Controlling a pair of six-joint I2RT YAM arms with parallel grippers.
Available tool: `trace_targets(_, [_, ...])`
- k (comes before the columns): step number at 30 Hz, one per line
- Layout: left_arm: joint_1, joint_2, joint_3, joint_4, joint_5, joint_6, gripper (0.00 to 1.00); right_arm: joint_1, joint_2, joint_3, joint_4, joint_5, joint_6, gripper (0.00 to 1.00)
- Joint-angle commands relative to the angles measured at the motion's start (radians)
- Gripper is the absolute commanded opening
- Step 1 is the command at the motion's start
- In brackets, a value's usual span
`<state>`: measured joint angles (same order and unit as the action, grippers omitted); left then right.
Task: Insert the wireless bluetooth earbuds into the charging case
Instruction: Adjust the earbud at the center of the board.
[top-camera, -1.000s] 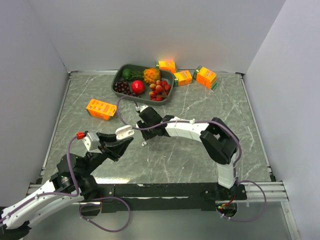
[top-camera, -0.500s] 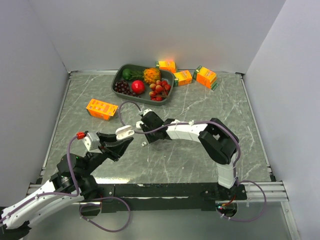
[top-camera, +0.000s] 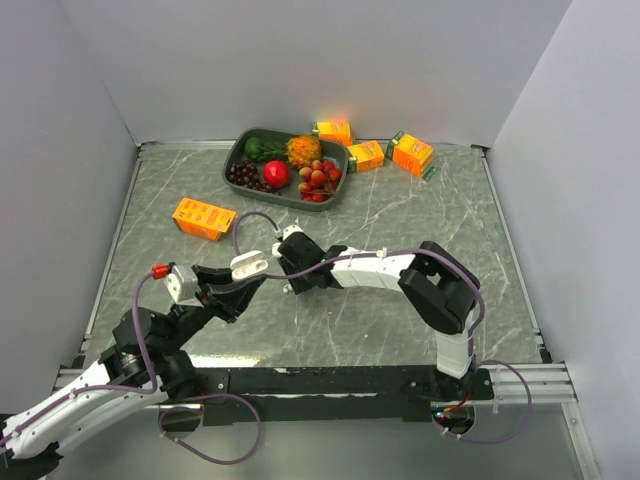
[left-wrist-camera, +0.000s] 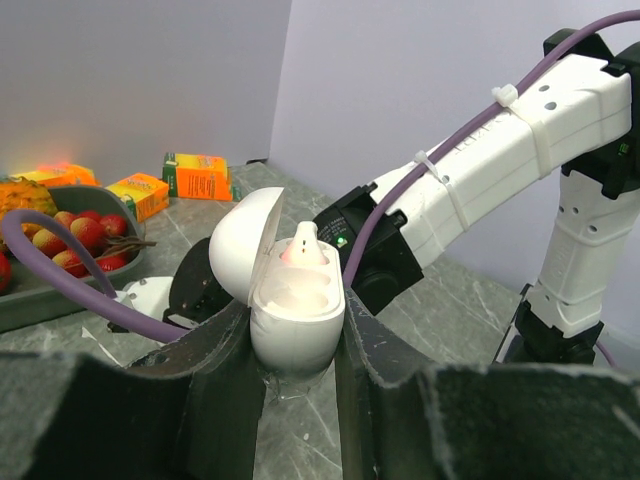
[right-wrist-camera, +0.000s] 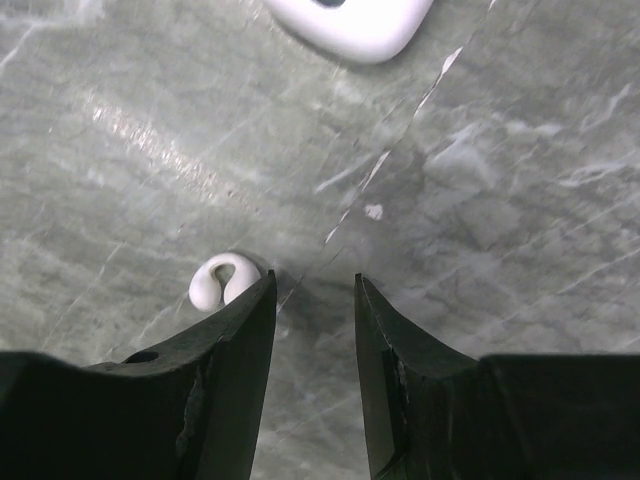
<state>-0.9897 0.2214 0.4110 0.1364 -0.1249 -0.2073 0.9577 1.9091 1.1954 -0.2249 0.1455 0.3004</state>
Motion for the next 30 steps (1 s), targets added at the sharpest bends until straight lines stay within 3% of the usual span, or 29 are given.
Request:
trace_targets(1, [0.000, -0.025, 0.006, 0.012, 0.001, -0.020, 0.01, 0.029, -0.058, -0.036, -0.025, -0.015, 0.040, 0.45])
trace_targets(12, [0.000, -0.037, 0.005, 0.005, -0.002, -0.020, 0.01, 0.055, -0.090, -0.053, -0.031, -0.018, 0.075, 0.48])
trace_targets(30, [-0.001, -0.114, 0.012, -0.084, -0.070, 0.003, 0.01, -0.022, -0.163, -0.003, -0.057, -0.024, 0.042, 0.52])
